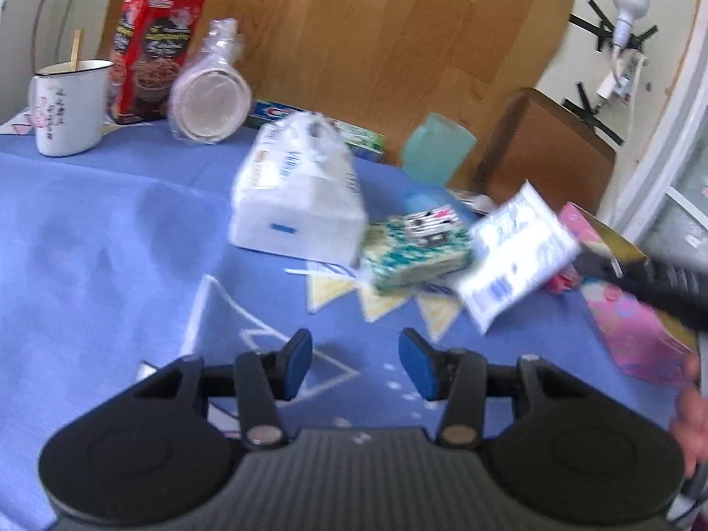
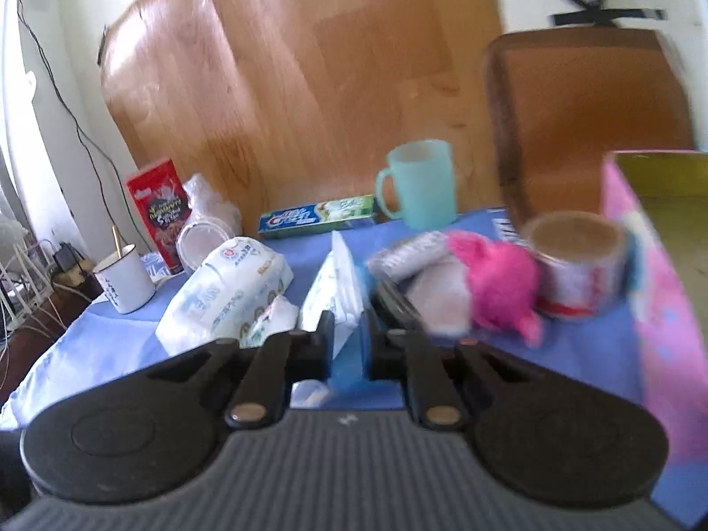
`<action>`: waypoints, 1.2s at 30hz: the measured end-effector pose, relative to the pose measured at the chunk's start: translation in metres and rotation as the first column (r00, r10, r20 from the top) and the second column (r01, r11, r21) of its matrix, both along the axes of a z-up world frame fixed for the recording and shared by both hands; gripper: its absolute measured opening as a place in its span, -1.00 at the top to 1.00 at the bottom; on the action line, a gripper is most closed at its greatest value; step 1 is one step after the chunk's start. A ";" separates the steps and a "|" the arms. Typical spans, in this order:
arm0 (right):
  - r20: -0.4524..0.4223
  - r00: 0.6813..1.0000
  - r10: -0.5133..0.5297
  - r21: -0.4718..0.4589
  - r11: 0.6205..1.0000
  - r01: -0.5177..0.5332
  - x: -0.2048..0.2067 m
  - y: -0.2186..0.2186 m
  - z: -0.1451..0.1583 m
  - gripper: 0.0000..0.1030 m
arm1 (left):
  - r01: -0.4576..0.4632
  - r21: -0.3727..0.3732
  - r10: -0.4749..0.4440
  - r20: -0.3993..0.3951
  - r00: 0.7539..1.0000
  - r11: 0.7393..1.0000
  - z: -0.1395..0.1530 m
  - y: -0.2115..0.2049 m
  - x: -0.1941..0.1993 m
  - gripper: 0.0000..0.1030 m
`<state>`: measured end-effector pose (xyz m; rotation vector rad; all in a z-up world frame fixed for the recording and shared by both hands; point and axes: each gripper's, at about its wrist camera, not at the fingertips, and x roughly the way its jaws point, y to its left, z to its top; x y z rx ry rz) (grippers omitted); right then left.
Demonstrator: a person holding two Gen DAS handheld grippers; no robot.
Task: Organize soft objects
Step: 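Grasp the white tissue packet with the left tool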
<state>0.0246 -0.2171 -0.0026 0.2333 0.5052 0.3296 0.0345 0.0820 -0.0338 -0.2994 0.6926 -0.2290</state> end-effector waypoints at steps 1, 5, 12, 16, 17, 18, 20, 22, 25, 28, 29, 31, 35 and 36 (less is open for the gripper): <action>-0.008 1.000 -0.011 0.002 1.000 0.011 -0.013 -0.008 -0.005 0.95 | 0.016 -0.002 -0.016 -0.001 1.000 1.000 0.000 -0.005 -0.001 0.15; -0.090 0.994 -0.066 0.037 0.997 0.070 -0.064 -0.037 -0.036 0.94 | 0.119 0.000 -0.119 -0.012 0.993 0.993 0.000 -0.037 -0.002 0.13; -0.008 1.000 -0.003 -0.075 0.997 0.003 -0.079 -0.029 -0.035 0.24 | 0.163 0.000 -0.163 -0.041 0.986 0.987 0.004 -0.070 0.004 -0.16; 0.028 0.998 0.055 -0.098 0.994 -0.052 -0.039 -0.015 -0.024 0.03 | 0.140 -0.032 -0.141 -0.058 0.988 0.990 0.009 -0.063 0.007 -0.20; 0.021 0.997 0.072 -0.104 0.992 -0.069 -0.029 -0.013 -0.025 -0.01 | 0.136 -0.038 -0.138 -0.065 0.988 0.990 0.009 -0.061 0.008 -0.20; 0.018 0.996 0.088 -0.124 0.989 -0.085 -0.020 -0.009 -0.027 -0.04 | 0.132 -0.044 -0.135 -0.074 0.988 0.990 0.009 -0.059 0.010 -0.20; 0.004 0.992 0.130 -0.165 0.978 -0.128 -0.005 -0.003 -0.034 -0.27 | 0.126 -0.055 -0.131 -0.091 0.987 0.991 0.009 -0.058 0.018 -0.20; -0.031 0.986 0.161 -0.164 0.973 -0.164 0.007 -0.001 -0.041 -0.37 | 0.131 -0.067 -0.137 -0.108 0.985 0.989 0.008 -0.060 0.028 -0.20; -0.077 0.969 0.234 -0.126 0.962 -0.242 0.014 0.004 -0.051 -0.43 | 0.166 -0.104 -0.179 -0.132 0.975 0.981 0.000 -0.069 0.046 -0.14; -0.072 0.956 0.283 -0.120 0.949 -0.290 0.003 0.009 -0.051 -0.42 | 0.167 -0.087 -0.177 -0.115 0.978 0.982 -0.002 -0.078 0.050 0.15; -0.065 0.955 0.289 -0.134 0.946 -0.296 -0.003 0.012 -0.052 -0.43 | 0.166 -0.078 -0.174 -0.111 0.978 0.983 -0.002 -0.080 0.048 0.16; -0.033 0.959 0.283 -0.232 0.931 -0.283 -0.019 0.023 -0.054 -0.35 | 0.189 -0.080 -0.198 -0.112 0.974 0.979 -0.002 -0.084 0.040 0.16; -0.005 0.975 0.221 -0.299 0.930 -0.212 -0.037 0.025 -0.055 0.22 | 0.255 -0.140 -0.272 -0.113 0.956 0.957 0.000 -0.095 0.029 0.24; -0.005 0.977 0.211 -0.287 0.936 -0.203 -0.040 0.024 -0.055 0.37 | 0.293 -0.184 -0.316 -0.116 0.941 0.938 0.001 -0.099 0.028 0.46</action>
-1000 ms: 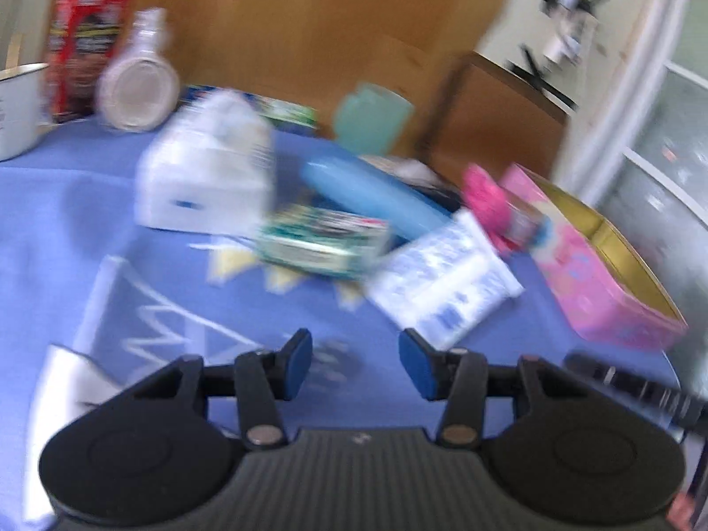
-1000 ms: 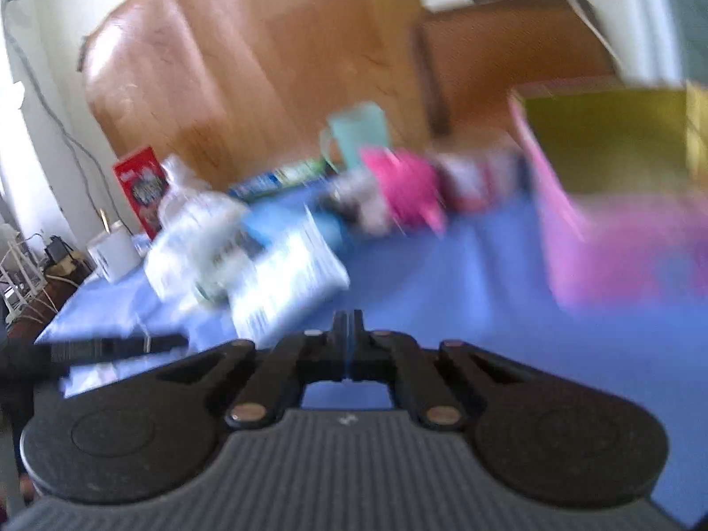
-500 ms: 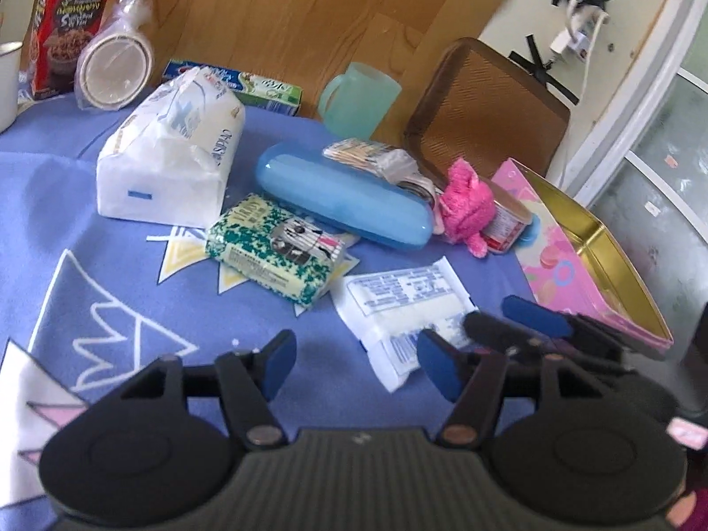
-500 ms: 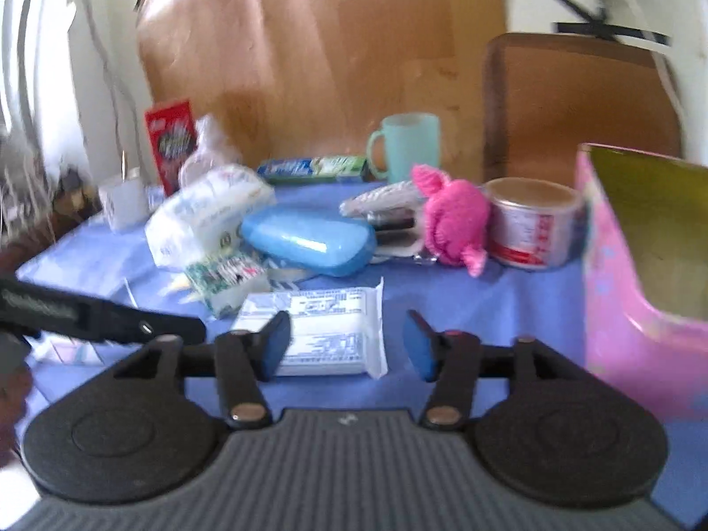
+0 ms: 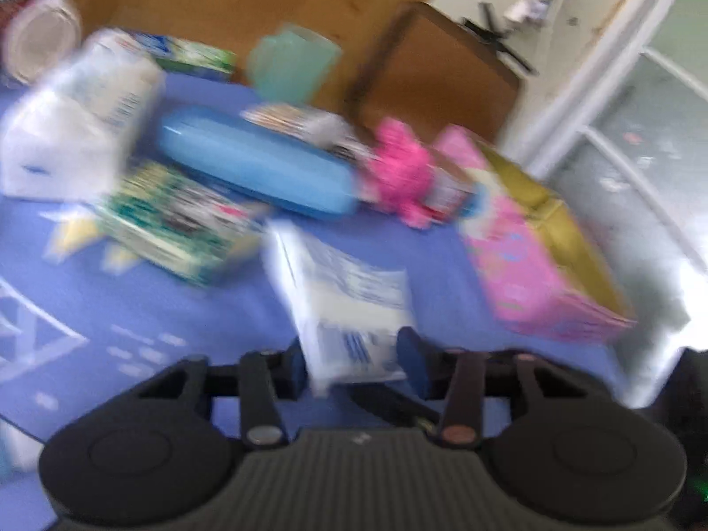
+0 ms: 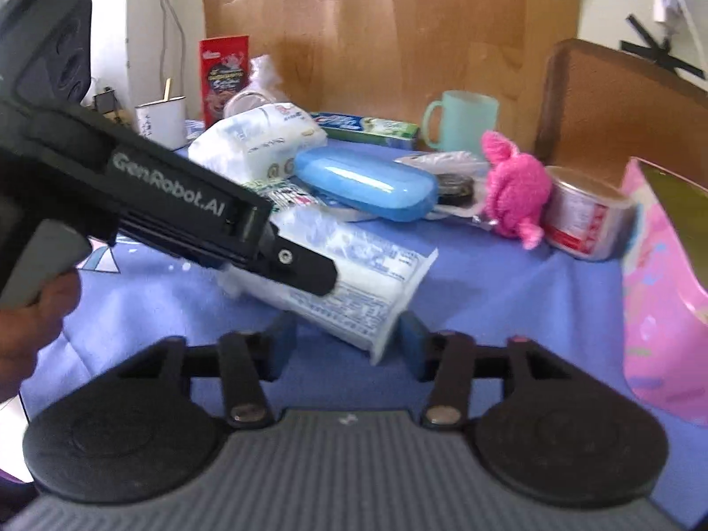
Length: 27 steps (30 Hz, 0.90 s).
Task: Organize soft objects
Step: 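Grasp the white tissue packet with the left tool, then carry the white packet into the pink tin and release it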
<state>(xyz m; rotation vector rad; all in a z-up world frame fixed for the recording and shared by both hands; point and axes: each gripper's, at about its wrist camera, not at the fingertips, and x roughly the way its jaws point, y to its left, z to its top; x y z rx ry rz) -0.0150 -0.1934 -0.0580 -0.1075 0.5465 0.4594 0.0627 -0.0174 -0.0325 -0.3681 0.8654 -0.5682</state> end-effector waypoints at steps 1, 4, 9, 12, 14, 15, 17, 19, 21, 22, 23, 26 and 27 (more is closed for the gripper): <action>-0.004 1.000 0.002 0.025 1.000 -0.002 -0.003 -0.003 0.000 0.50 | 0.020 0.000 -0.020 -0.001 1.000 1.000 0.003 -0.005 -0.001 0.48; 0.033 0.998 -0.049 -0.027 0.998 0.050 -0.006 0.000 -0.001 0.51 | 0.025 0.095 -0.029 0.042 0.999 0.995 0.009 -0.026 -0.003 0.45; 0.009 0.999 -0.034 -0.007 0.999 0.034 -0.010 -0.014 -0.001 0.35 | 0.061 0.103 -0.063 0.014 0.998 0.993 0.008 -0.024 -0.009 0.11; 0.019 0.999 -0.030 0.009 1.000 0.029 -0.022 -0.022 0.001 0.18 | 0.061 0.144 -0.071 0.064 0.995 0.988 0.016 -0.003 -0.029 -0.16; 0.023 0.999 -0.037 0.024 0.999 0.036 -0.029 -0.027 0.001 0.18 | 0.039 0.155 -0.052 0.083 0.995 0.987 0.021 0.015 -0.037 -0.18; 0.013 0.999 -0.041 0.045 0.998 0.041 -0.032 -0.031 0.001 0.18 | 0.022 0.151 -0.035 0.084 0.996 0.988 0.023 0.025 -0.038 -0.18; 0.006 0.998 -0.056 0.082 0.995 0.055 -0.038 -0.034 0.002 0.18 | -0.027 0.137 0.014 0.096 0.995 0.990 0.030 0.039 -0.035 -0.18; 0.028 0.996 -0.086 0.094 0.992 0.083 -0.043 -0.037 0.006 0.18 | -0.067 0.126 0.053 0.116 0.992 0.990 0.037 0.045 -0.028 -0.18; 0.045 0.993 -0.112 0.087 0.990 0.108 -0.048 -0.040 0.010 0.18 | -0.079 0.107 0.067 0.115 0.991 0.991 0.039 0.045 -0.020 -0.18; 0.036 0.991 -0.127 0.068 0.990 0.124 -0.047 -0.042 0.008 0.16 | -0.073 0.104 0.061 0.117 0.991 0.992 0.038 0.044 -0.016 -0.18; 0.006 0.990 -0.143 0.043 0.989 0.142 -0.041 -0.045 0.003 0.16 | -0.069 0.113 0.056 0.118 0.991 0.991 0.036 0.039 -0.012 -0.18; -0.053 0.987 -0.151 0.072 0.985 0.155 -0.036 -0.054 -0.001 0.15 | -0.057 0.155 0.041 0.105 0.994 0.986 0.026 0.026 0.002 -0.18; -0.041 0.989 -0.142 0.095 0.985 0.145 -0.037 -0.055 0.004 0.15 | -0.057 0.168 0.041 0.093 0.995 0.984 0.022 0.023 0.006 -0.16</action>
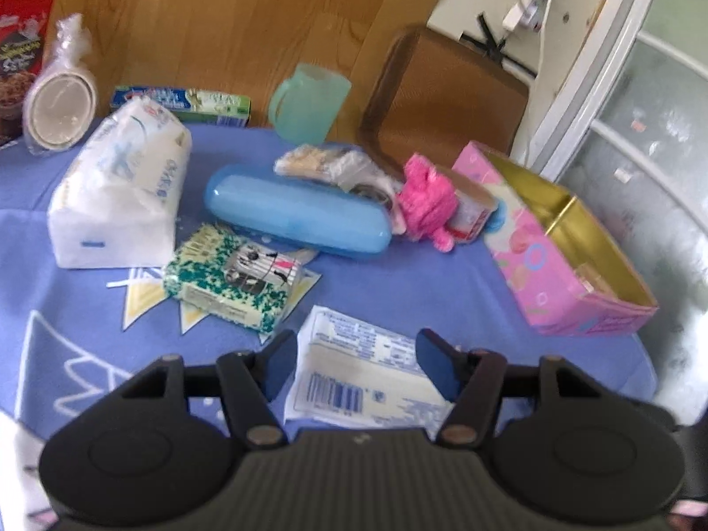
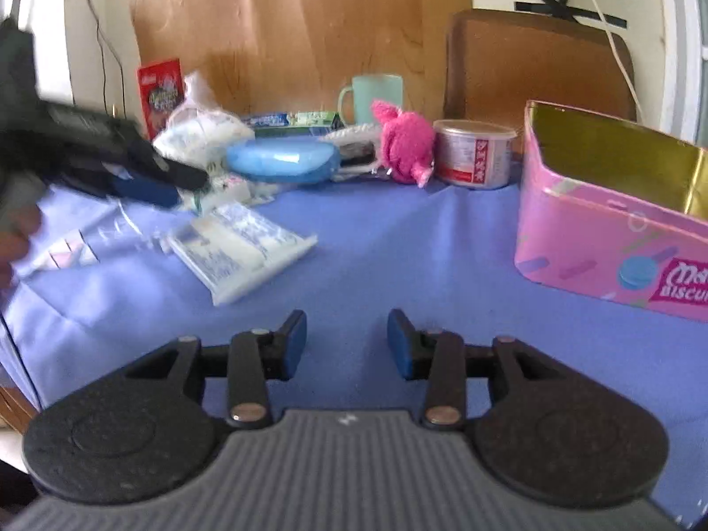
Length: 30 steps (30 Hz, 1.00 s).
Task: Organize soft objects
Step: 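Carry the white packet into the pink tin and release it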
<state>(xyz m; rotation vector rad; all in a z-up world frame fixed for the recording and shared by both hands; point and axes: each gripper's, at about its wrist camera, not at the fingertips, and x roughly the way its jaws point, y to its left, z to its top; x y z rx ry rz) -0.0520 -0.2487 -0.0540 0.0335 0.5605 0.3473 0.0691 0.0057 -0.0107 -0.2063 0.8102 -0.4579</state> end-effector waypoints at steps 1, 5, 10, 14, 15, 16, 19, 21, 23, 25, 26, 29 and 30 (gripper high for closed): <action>0.025 1.000 0.009 0.013 1.000 -0.009 -0.001 0.001 0.006 0.14 | 0.001 0.009 -0.001 -0.009 1.000 1.000 -0.002 -0.001 0.003 -0.16; 0.020 0.996 0.082 0.053 0.995 -0.083 0.007 0.013 0.011 0.09 | 0.017 0.048 -0.016 -0.004 1.000 0.999 -0.008 -0.003 0.008 -0.12; -0.024 0.984 0.178 -0.012 0.984 -0.179 0.025 0.052 -0.007 -0.11 | 0.042 0.032 -0.042 -0.020 0.999 0.999 -0.020 -0.002 0.006 0.14; 0.033 0.988 0.148 -0.081 0.986 -0.145 0.029 0.071 -0.008 -0.13 | 0.041 0.022 -0.040 -0.036 0.999 0.999 -0.016 -0.010 0.002 0.16; 0.046 0.990 0.130 -0.061 0.990 -0.128 0.027 0.066 -0.005 -0.12 | 0.042 0.011 -0.042 -0.035 0.999 0.999 -0.012 -0.012 0.002 0.19; 0.065 0.992 0.113 -0.050 0.993 -0.109 0.024 0.059 -0.001 -0.12 | 0.050 -0.006 -0.050 -0.032 0.998 0.999 -0.006 -0.014 0.003 0.20; 0.167 0.985 0.044 -0.046 0.998 -0.037 0.012 0.034 0.018 -0.12 | 0.103 -0.040 -0.102 0.027 0.994 0.994 0.021 -0.036 0.006 0.21; 0.232 0.973 -0.019 -0.054 0.998 0.032 0.008 0.013 0.033 -0.12 | 0.155 -0.042 -0.151 0.085 0.985 0.987 0.040 -0.063 0.010 0.21; 0.275 0.958 -0.083 -0.060 0.993 0.104 0.008 -0.008 0.044 -0.12 | 0.210 -0.037 -0.203 0.132 0.970 0.977 0.056 -0.098 0.018 0.20; 0.296 0.942 -0.158 -0.057 0.981 0.183 0.010 -0.035 0.051 -0.12 | 0.259 -0.038 -0.250 0.161 0.955 0.965 0.063 -0.131 0.026 0.19; 0.298 0.934 -0.197 -0.053 0.973 0.223 0.011 -0.050 0.052 -0.12 | 0.279 -0.039 -0.269 0.165 0.949 0.959 0.063 -0.150 0.032 0.18; 0.282 0.913 -0.293 -0.057 0.945 0.321 0.022 -0.085 0.049 -0.14 | 0.313 -0.037 -0.304 0.164 0.939 0.949 0.058 -0.201 0.047 0.16; 0.270 0.907 -0.324 -0.061 0.934 0.352 0.027 -0.096 0.046 -0.14 | 0.313 -0.023 -0.305 0.163 0.938 0.950 0.053 -0.216 0.052 0.16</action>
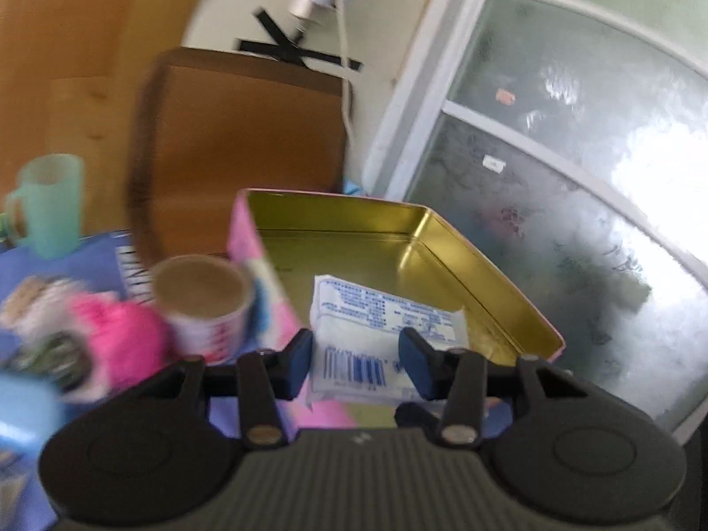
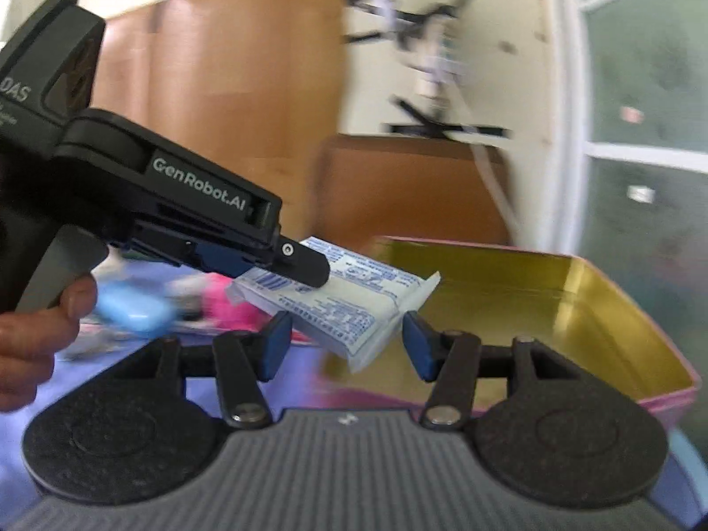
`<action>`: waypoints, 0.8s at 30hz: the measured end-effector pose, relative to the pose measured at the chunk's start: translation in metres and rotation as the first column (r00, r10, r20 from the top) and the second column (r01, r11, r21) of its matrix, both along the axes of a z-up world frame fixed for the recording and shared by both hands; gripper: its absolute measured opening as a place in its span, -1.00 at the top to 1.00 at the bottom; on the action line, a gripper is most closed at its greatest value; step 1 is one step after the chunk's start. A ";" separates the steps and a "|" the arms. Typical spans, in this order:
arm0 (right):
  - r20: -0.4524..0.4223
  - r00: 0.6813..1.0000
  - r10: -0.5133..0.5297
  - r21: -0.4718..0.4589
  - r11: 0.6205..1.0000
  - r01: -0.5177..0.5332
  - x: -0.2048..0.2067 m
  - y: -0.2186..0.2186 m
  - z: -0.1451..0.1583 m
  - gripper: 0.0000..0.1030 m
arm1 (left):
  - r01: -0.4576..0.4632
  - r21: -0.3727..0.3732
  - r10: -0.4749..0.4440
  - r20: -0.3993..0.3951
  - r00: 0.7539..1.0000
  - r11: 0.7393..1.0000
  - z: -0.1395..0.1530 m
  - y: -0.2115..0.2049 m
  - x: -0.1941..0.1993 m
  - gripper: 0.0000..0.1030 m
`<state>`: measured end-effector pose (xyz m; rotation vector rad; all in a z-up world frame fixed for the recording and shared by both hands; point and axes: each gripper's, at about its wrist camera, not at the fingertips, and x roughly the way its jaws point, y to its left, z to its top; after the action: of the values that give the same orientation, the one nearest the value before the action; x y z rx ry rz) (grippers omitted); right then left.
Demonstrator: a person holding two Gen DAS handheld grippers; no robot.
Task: Organize soft objects
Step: 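Carry the white packet into the pink tin and release it, then move the left tool back toward the green patterned tissue pack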
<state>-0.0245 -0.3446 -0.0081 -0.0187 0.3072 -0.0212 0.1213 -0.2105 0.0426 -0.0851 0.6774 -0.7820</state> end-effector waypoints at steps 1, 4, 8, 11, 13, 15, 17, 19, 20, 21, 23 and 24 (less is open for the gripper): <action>-0.024 0.999 -0.037 -0.003 0.999 0.037 0.006 -0.010 -0.004 -0.19 | -0.007 0.018 0.007 0.004 1.000 1.000 -0.005 -0.013 0.001 0.16; -0.054 0.993 -0.104 0.012 0.994 0.105 0.008 -0.027 -0.010 -0.26 | -0.022 0.061 0.023 -0.014 1.000 0.998 -0.018 -0.024 -0.001 0.21; 0.016 0.997 -0.075 0.096 0.993 0.074 -0.006 -0.033 -0.006 -0.22 | -0.043 0.008 0.043 0.012 0.999 0.999 -0.013 0.015 -0.021 0.19; 0.051 0.999 0.008 0.146 0.989 -0.015 -0.006 -0.015 0.002 0.13 | -0.113 -0.009 0.113 0.037 0.993 0.994 -0.010 0.069 -0.035 0.17; 0.057 0.993 0.099 0.182 0.977 -0.108 -0.002 0.002 0.007 0.19 | -0.189 0.013 0.189 0.048 0.981 0.982 -0.016 0.107 -0.044 0.17; 0.037 0.981 0.191 0.198 0.961 -0.194 0.012 0.024 0.007 0.23 | -0.272 0.041 0.271 0.031 0.962 0.961 -0.025 0.143 -0.048 0.17; 0.002 0.967 0.255 0.203 0.947 -0.250 0.030 0.051 0.003 0.23 | -0.334 0.046 0.334 -0.001 0.943 0.942 -0.034 0.179 -0.052 0.17; -0.030 0.957 0.288 0.203 0.939 -0.277 0.046 0.076 0.000 0.23 | -0.387 0.042 0.388 -0.026 0.921 0.921 -0.041 0.212 -0.058 0.17; -0.040 0.955 0.295 0.201 0.938 -0.281 0.053 0.085 -0.001 0.22 | -0.408 0.037 0.409 -0.034 0.912 0.912 -0.044 0.227 -0.061 0.17; -0.053 0.952 0.302 0.197 0.938 -0.287 0.062 0.095 -0.003 0.22 | -0.428 0.033 0.429 -0.042 0.902 0.903 -0.047 0.240 -0.063 0.17; -0.097 0.935 0.342 0.213 0.925 -0.316 0.079 0.114 -0.004 0.19 | -0.463 0.029 0.464 -0.059 0.884 0.886 -0.052 0.261 -0.065 0.17; -0.128 0.913 0.387 0.240 0.905 -0.350 0.089 0.124 -0.006 0.19 | -0.474 0.024 0.474 -0.067 0.878 0.880 -0.055 0.268 -0.064 0.17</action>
<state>0.0647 -0.2208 -0.0138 0.1353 0.4750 0.3947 0.0569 0.0578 -0.0122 -0.2651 0.6897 -0.3027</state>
